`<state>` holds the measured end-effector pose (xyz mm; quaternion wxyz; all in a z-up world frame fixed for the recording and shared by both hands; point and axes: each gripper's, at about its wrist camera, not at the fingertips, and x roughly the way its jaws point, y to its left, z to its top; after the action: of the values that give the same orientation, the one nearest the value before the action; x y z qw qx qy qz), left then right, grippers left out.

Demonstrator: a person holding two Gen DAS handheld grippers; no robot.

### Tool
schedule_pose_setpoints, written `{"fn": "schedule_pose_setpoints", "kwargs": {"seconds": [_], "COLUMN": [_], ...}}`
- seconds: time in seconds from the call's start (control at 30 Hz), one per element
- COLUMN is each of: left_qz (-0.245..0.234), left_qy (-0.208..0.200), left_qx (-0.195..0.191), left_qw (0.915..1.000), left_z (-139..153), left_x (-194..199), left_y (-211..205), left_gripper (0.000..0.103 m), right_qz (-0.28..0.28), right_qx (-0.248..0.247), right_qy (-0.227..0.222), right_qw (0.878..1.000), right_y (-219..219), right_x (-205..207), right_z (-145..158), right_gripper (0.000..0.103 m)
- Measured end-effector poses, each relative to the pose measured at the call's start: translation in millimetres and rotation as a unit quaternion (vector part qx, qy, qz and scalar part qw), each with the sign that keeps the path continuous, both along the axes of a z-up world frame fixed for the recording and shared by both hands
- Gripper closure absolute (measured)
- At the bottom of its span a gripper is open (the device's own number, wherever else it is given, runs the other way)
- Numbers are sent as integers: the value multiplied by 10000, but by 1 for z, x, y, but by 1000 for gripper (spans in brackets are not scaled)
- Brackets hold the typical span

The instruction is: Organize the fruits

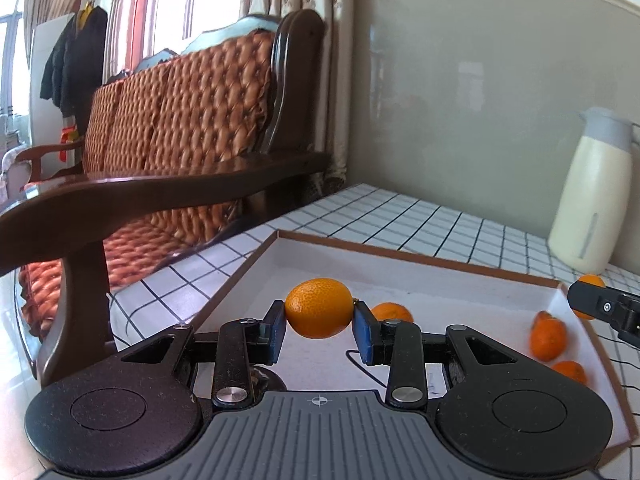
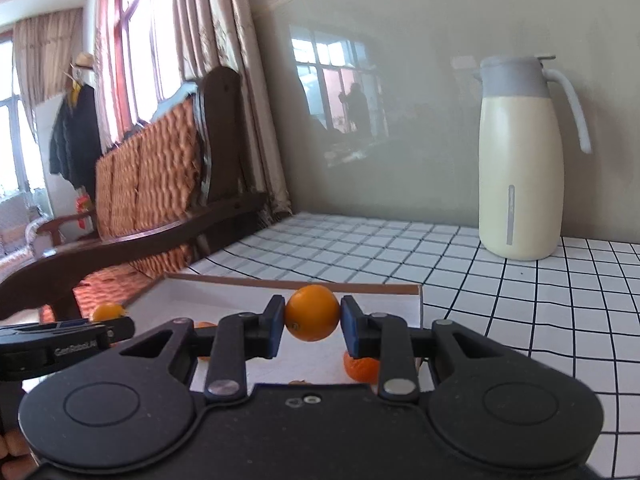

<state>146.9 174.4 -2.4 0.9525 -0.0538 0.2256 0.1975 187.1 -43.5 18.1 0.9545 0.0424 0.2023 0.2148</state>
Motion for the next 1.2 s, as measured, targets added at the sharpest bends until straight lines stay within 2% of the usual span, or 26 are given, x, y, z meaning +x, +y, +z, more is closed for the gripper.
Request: {"fn": "schedule_pose_setpoints", "kwargs": {"seconds": [0.03, 0.07, 0.1, 0.13, 0.17, 0.2, 0.27, 0.43, 0.63, 0.93, 1.2], "left_qz": [81, 135, 137, 146, 256, 416, 348, 355, 282, 157, -42], "left_qy": [25, 79, 166, 241, 242, 52, -237, -320, -232, 15, 90], "left_qx": [27, 49, 9, -91, -143, -113, 92, 431, 726, 571, 490], "left_qw": [10000, 9999, 9998, 9996, 9993, 9991, 9991, 9979, 9967, 9982, 9987], "left_z": [-3, -5, -8, -9, -8, -3, 9, 22, 27, 43, 69], "left_x": [3, 8, 13, 16, 15, 10, 0, -18, -31, -75, -129], "left_y": [1, 2, 5, 9, 10, 8, 2, -9, -23, -45, -76], "left_gripper": [67, 66, 55, 22, 7, 0, 0, 0, 0, 0, 0], "right_qz": [-70, -182, -288, -357, -454, -494, -513, -475, -317, -88, -206], "right_qx": [-107, -192, -145, -40, 77, 175, 438, 497, 549, 920, 1107], "right_qy": [41, 76, 27, -76, -199, -289, -503, -673, -488, -235, -104], "right_qw": [9999, 9996, 9995, 9993, 9987, 9982, 9965, 9954, 9968, 9954, 9936], "right_y": [3, 4, 2, -3, -9, -13, -24, -38, -49, -81, -115], "right_x": [6, 10, 9, 5, -1, -5, -15, -26, -27, -68, -131], "right_z": [-1, -2, -2, -1, 2, 5, 12, 18, 19, 31, 47], "right_gripper": [68, 47, 38, 29, 21, 17, 6, 6, 6, 6, 6]}}
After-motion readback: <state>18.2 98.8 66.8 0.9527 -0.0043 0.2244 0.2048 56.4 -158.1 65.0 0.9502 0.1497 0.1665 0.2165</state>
